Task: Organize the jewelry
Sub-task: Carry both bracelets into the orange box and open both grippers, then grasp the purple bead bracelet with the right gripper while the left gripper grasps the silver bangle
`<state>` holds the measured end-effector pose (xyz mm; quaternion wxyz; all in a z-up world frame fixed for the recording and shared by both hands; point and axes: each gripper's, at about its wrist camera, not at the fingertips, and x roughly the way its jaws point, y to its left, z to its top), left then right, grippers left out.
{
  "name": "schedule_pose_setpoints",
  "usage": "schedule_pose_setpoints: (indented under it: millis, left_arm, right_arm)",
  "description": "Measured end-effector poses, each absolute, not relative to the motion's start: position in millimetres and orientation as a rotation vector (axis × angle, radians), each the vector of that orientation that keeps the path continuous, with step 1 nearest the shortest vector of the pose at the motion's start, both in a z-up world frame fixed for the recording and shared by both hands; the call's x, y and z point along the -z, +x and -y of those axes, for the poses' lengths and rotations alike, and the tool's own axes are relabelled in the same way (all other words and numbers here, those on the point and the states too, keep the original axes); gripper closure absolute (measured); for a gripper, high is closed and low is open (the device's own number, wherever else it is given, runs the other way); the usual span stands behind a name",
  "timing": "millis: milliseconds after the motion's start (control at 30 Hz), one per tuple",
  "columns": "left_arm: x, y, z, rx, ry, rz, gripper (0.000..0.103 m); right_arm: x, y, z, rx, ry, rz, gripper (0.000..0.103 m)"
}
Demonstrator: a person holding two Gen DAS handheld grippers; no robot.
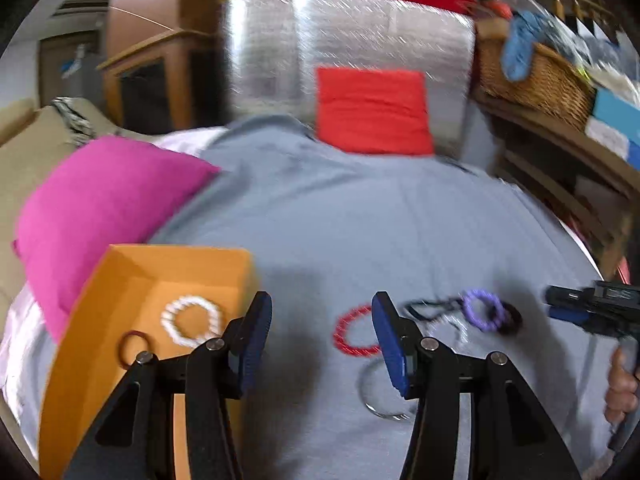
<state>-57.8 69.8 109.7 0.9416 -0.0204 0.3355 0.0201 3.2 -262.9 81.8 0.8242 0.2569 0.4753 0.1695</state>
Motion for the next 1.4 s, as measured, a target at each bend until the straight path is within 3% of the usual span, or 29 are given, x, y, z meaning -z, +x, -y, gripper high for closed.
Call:
schedule_pose_setpoints:
  millis: [167,433,533,600,1233,1300,1400]
  left_arm:
    - [-86.4,-47.1,-56.2,0.001,-0.070,-0.802,0.049]
    - [-50.8,-51.0,-44.5,0.075,-0.119,-0.955,0.048]
    - [-42.4,-51.6,-43.3,0.109,-0.149,-0.996,0.036]
    - [-38.4,-51.3,-42.9,0.112,-0.159,-1.015,0.032]
    - [-24.3,-48.9,-9.1,0.124,-0.090,-0.999,0.032]
    - [-23.6,-45.8,-5.8,0.117,-0.082,-0.987,0.038]
    - [-22.4,-45.7,-8.6,0.117,-0.085,-0.975,0.039]
  right_arm:
    - [-72.2,13.6,243.2,-0.418,0.520,-1.039,0.059]
    - [-54.2,31.3,221.4,-0.354,0.553,-1.109,0.076]
    - [-47.2,34.1,218.6,-0.338,0.553,-1.109,0.083]
    - [-43.8,34.3,212.7,-0.323,0.530,-1.113,0.092]
    - [-89.5,5.5,243.4,-0.394,0.610,-0.944,0.092]
    - [-90.4,3.0,245.3,-0.397,0.613,-0.937,0.092]
    - [-89.2,2.2,243.8,-0.405,0.610,-0.941,0.092]
